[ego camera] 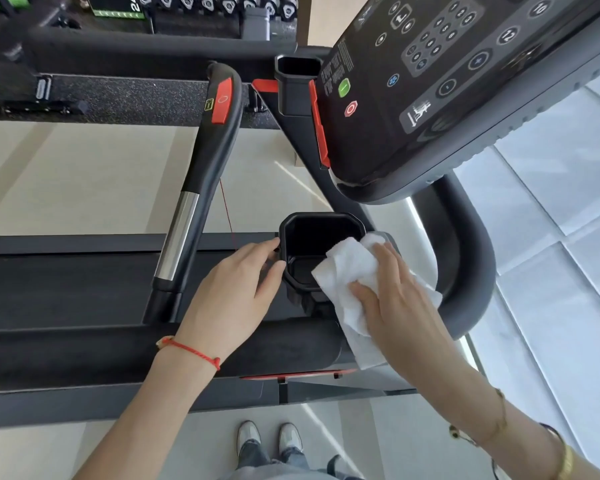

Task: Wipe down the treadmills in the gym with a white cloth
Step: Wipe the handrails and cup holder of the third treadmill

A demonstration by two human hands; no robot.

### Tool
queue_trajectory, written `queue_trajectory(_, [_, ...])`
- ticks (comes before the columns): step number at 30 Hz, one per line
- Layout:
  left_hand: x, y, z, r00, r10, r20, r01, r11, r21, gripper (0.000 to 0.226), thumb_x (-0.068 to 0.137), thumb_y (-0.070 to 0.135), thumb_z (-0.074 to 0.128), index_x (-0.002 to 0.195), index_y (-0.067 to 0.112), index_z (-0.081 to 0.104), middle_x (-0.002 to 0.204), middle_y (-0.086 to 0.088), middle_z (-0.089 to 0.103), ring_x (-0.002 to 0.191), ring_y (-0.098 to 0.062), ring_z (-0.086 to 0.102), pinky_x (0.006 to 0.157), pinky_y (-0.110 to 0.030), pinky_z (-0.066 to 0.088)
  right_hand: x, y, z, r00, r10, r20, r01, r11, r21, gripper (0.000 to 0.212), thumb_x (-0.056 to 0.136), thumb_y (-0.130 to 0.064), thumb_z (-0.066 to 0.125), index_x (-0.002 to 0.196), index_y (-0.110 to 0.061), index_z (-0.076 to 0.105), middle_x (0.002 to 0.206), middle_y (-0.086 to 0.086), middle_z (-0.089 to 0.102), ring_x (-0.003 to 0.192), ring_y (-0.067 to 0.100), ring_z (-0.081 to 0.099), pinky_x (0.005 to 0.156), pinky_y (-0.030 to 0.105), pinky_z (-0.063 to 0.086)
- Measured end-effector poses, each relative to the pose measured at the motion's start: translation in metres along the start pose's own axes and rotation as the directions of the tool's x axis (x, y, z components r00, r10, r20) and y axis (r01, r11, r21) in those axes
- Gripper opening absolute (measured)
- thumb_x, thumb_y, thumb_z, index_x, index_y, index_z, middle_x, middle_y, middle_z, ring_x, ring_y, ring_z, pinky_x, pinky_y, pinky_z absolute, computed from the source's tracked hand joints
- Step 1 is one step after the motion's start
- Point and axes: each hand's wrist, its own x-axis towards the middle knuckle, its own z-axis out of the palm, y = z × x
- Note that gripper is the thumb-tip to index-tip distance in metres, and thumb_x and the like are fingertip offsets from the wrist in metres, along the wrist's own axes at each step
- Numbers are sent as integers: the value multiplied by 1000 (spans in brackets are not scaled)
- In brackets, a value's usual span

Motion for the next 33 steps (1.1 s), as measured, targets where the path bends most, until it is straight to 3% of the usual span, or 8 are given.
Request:
queue_trajectory(2, [2,2,1,1000,1,-10,-1,1000,-1,44,99,37,44,141,24,49,120,7,63,108,-13,60,87,-32,52,12,-1,4,996,79,48,-81,996,30,46,99,-28,43,137,-6,30,128,10,49,89,21,50,68,20,27])
queue_trajectory(7, [6,8,7,1000,-12,-20,11,1000,-8,47,99,38,44,143,24,45,121,3,62,108,-19,62,86,-41,53,65,-2,7,974,184,130,-200,972,122,48,97,-26,48,135,-3,30,127,18,48,94,21,43,69,24,25])
queue_trajectory(12, [2,8,11,1000,-16,12,16,1000,11,59,98,45,41,152,25,30,125,3,58,110,-19,59,87,-38,53,42,18,3,984,23,174,-47,990,134,63,99,-30,45,149,-7,13,146,8,35,118,14,42,81,2,24])
queue_trajectory(15, [4,7,12,1000,-17,20,17,1000,8,63,97,47,40,153,24,27,120,3,58,106,-18,59,85,-37,53,29,22,2,987,-68,144,49,990,131,65,100,-29,43,152,-8,10,156,6,21,130,10,28,85,-13,7])
queue_trajectory(21, [3,6,11,999,-32,20,31,999,3,66,95,48,39,153,20,29,119,3,58,104,-16,59,82,-29,51,88,14,1,879,-423,221,458,877,-145,58,97,-10,49,149,-3,26,156,13,24,146,25,17,121,33,10])
queue_trajectory(24, [4,7,12,999,-34,6,34,999,4,64,96,46,42,152,19,30,116,3,58,101,-15,59,80,-31,51,117,5,4,805,-506,310,575,794,-198,59,94,-10,51,149,-10,29,149,7,38,134,24,38,112,31,28])
queue_trajectory(28, [4,9,12,999,-38,4,38,999,-4,64,96,47,42,153,20,29,117,4,57,102,-15,58,82,-34,52,137,-11,11,761,-535,367,642,703,-306,57,90,-10,49,144,-22,36,128,-5,52,101,17,57,76,37,51])
queue_trajectory(33, [3,9,11,999,-41,-14,41,999,-10,62,97,45,43,153,23,28,124,7,56,108,-13,57,86,-30,51,125,11,6,837,-464,289,535,806,-254,52,93,-17,51,143,-21,36,121,-1,53,109,23,52,86,39,48])
